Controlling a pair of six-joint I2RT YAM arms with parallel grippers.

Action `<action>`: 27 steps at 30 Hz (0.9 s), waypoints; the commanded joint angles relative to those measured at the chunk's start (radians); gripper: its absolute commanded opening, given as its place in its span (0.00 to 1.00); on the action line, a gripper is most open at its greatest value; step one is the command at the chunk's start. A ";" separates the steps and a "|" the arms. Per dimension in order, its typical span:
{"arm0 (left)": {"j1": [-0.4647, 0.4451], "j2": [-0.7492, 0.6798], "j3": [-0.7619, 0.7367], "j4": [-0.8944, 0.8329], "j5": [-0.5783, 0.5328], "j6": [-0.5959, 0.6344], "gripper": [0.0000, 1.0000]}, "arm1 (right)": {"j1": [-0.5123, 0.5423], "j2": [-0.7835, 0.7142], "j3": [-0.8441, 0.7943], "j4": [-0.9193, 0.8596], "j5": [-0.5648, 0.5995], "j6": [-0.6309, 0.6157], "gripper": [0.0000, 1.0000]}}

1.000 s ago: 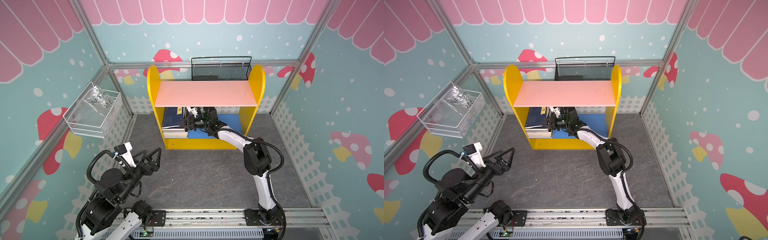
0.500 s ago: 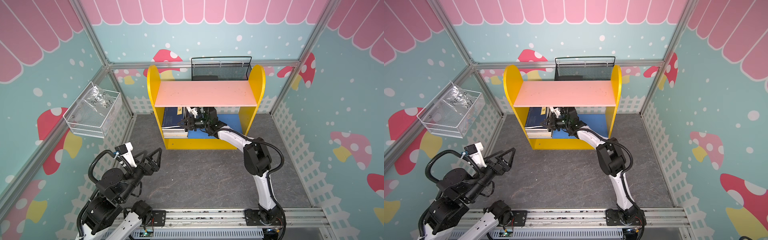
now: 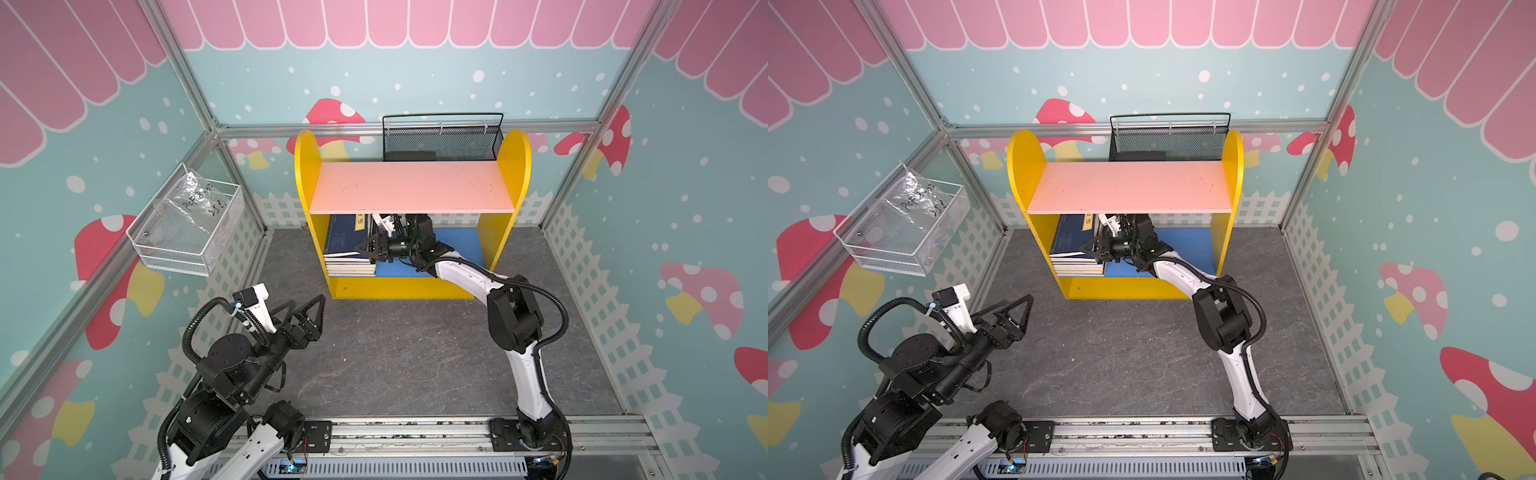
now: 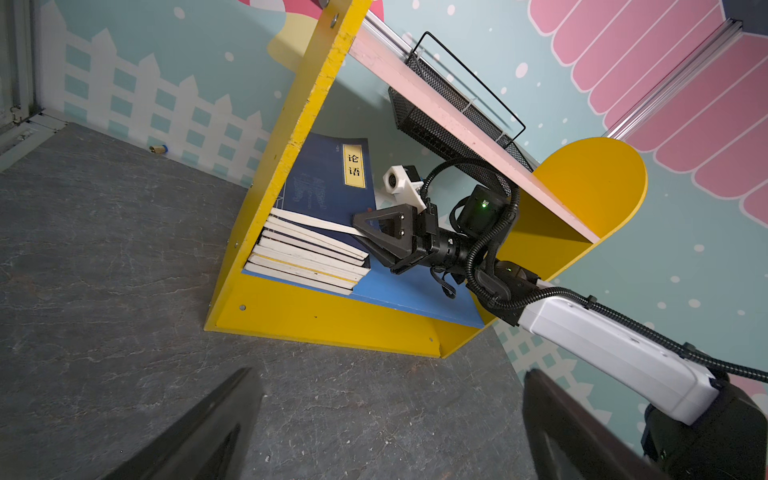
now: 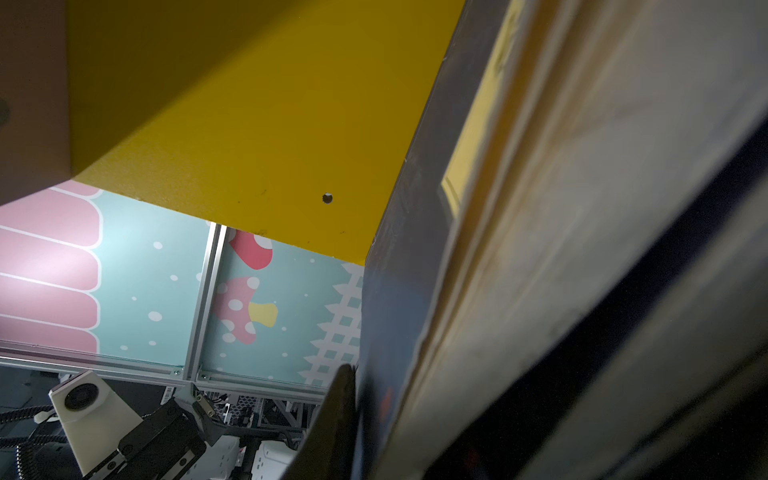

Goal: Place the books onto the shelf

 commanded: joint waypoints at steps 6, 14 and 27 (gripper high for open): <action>0.003 0.008 -0.012 0.015 -0.036 0.015 0.99 | 0.009 -0.067 0.026 -0.060 0.075 -0.114 0.31; 0.003 0.028 -0.012 0.019 -0.044 0.022 0.99 | 0.009 -0.129 -0.040 -0.069 0.118 -0.149 0.36; 0.003 0.035 -0.019 0.030 -0.047 0.017 0.99 | 0.008 -0.263 -0.175 -0.092 0.202 -0.214 0.40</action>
